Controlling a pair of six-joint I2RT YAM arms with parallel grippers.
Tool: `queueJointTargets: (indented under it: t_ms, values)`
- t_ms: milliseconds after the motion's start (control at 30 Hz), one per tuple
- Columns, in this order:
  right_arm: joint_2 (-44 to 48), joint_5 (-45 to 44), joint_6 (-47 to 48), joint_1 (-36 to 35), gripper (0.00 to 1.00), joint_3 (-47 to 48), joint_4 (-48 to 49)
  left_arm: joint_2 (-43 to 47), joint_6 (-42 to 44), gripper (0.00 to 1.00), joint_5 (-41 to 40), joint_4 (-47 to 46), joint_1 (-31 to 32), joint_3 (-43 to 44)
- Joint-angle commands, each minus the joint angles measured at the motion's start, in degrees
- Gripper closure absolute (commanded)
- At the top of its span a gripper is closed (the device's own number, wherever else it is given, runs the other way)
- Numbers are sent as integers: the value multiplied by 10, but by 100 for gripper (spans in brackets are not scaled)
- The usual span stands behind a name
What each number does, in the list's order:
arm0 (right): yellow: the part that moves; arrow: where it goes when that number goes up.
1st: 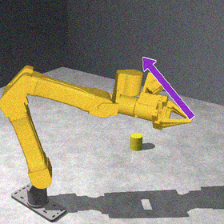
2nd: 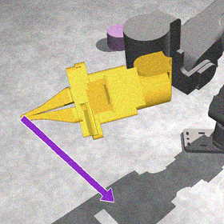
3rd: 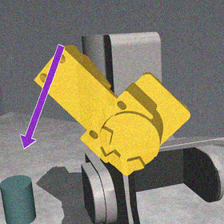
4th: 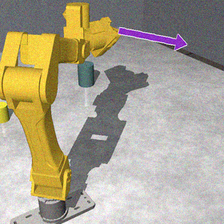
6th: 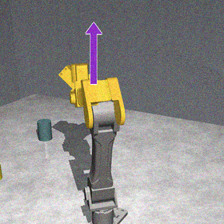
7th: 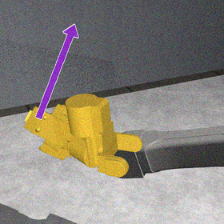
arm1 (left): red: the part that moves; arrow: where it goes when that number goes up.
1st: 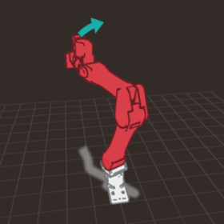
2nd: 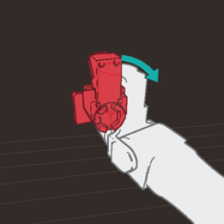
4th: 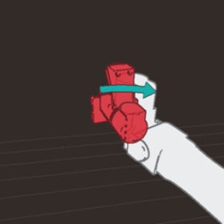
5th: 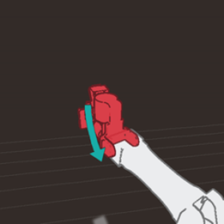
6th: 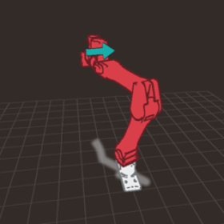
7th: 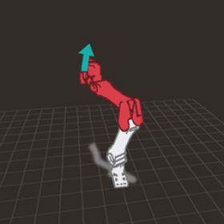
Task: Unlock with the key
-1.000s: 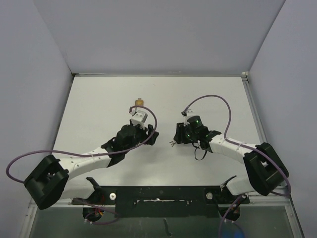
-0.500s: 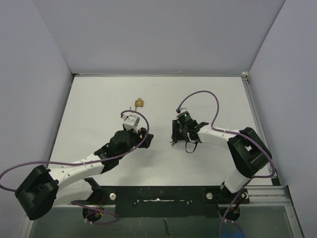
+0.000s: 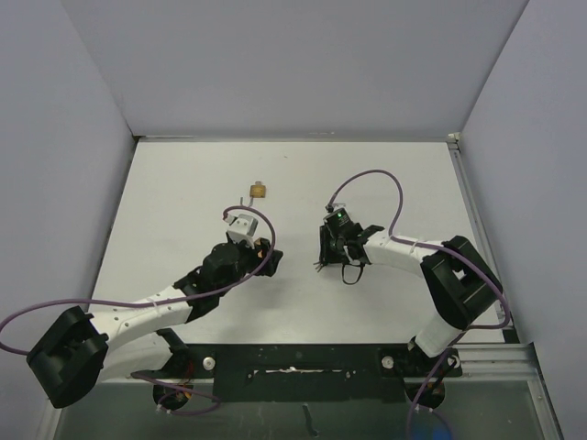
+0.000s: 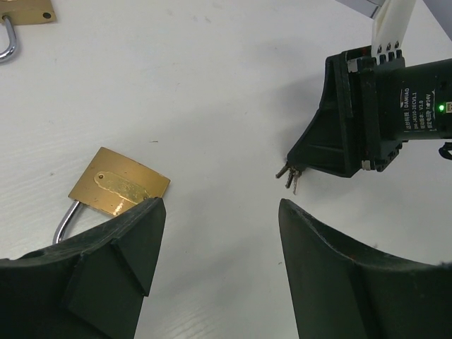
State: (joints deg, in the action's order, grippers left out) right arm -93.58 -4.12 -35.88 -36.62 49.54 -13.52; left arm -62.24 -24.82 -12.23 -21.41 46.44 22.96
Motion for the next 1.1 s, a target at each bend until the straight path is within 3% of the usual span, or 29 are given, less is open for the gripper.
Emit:
queueJointTargets:
  t_ms: [0,433,567,867,1067]
  values:
    - [-6,-12,-10,-5,71,25,-1,17,2,36,-10,-19,1,-4]
    - [-26,-11,-11,-5,89,29,3,24,0,36,-14,-18,1,-15]
    - [-30,-11,-12,-5,100,26,7,25,-1,36,-15,-16,0,-18]
    - [26,21,-16,13,100,-21,81,22,0,36,-14,-28,0,-23]
    - [66,54,-17,42,100,-37,96,15,10,36,30,-134,1,-57]
